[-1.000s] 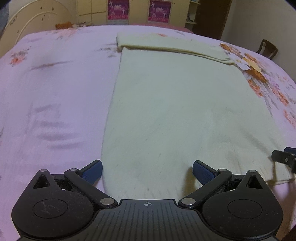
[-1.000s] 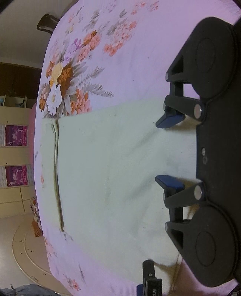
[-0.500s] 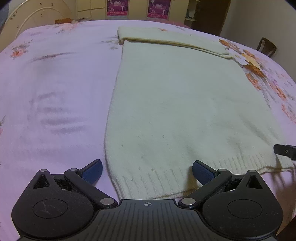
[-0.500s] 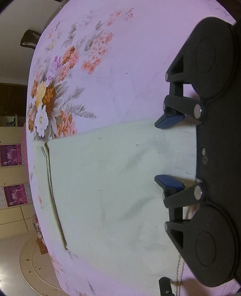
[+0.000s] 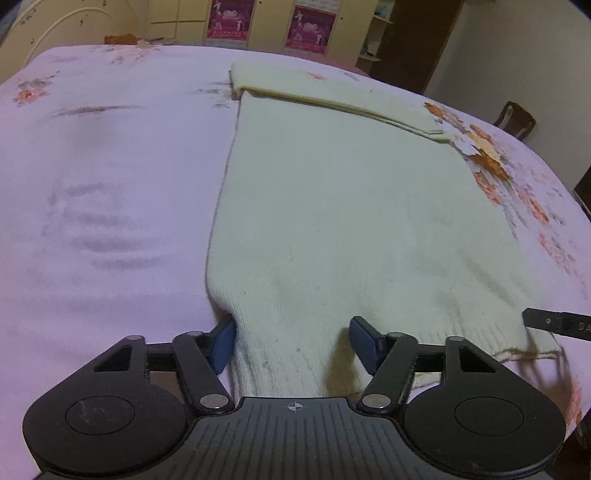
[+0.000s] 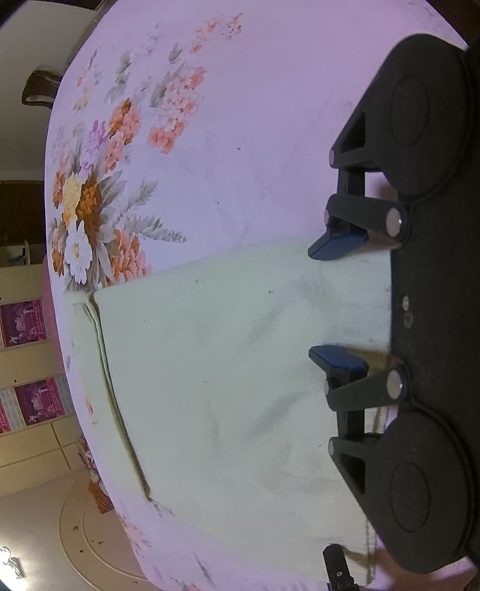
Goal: Fold small clothes
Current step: 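Close the left gripper on the ribbed hem while the right gripper grasps it too, then lift the hem with both grippers and fold it over toward the collar, then open both grippers and release the folded hem onto the sweater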
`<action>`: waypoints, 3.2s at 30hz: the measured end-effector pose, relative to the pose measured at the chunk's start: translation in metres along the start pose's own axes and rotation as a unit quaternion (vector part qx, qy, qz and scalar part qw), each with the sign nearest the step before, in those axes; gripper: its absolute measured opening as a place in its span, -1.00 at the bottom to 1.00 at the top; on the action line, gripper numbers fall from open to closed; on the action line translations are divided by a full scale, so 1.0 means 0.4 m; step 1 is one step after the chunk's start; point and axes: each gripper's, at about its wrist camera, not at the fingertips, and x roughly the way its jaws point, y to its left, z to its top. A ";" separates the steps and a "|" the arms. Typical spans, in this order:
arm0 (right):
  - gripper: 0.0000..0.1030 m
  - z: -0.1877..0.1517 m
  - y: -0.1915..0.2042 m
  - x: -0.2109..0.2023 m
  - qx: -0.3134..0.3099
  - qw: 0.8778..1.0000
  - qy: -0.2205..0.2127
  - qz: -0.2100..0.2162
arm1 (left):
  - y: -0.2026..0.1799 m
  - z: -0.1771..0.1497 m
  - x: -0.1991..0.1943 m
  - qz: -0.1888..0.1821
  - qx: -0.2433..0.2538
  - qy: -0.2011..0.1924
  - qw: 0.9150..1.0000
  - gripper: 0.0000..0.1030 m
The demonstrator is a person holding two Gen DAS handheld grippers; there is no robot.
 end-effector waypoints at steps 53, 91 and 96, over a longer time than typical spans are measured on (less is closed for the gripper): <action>-0.86 0.432 -0.008 0.084 0.068 0.982 -0.059 0.163 | 0.010 0.462 0.160 -0.083 -0.088 -0.120 0.985 -0.88; 0.06 0.865 -0.061 0.583 0.109 0.985 -0.105 0.088 | 0.106 0.831 0.578 0.053 -0.086 -0.135 0.986 0.67; -0.15 0.855 -0.026 0.608 0.057 0.993 -0.082 0.068 | 0.102 0.798 0.621 0.090 -0.061 -0.104 0.989 0.29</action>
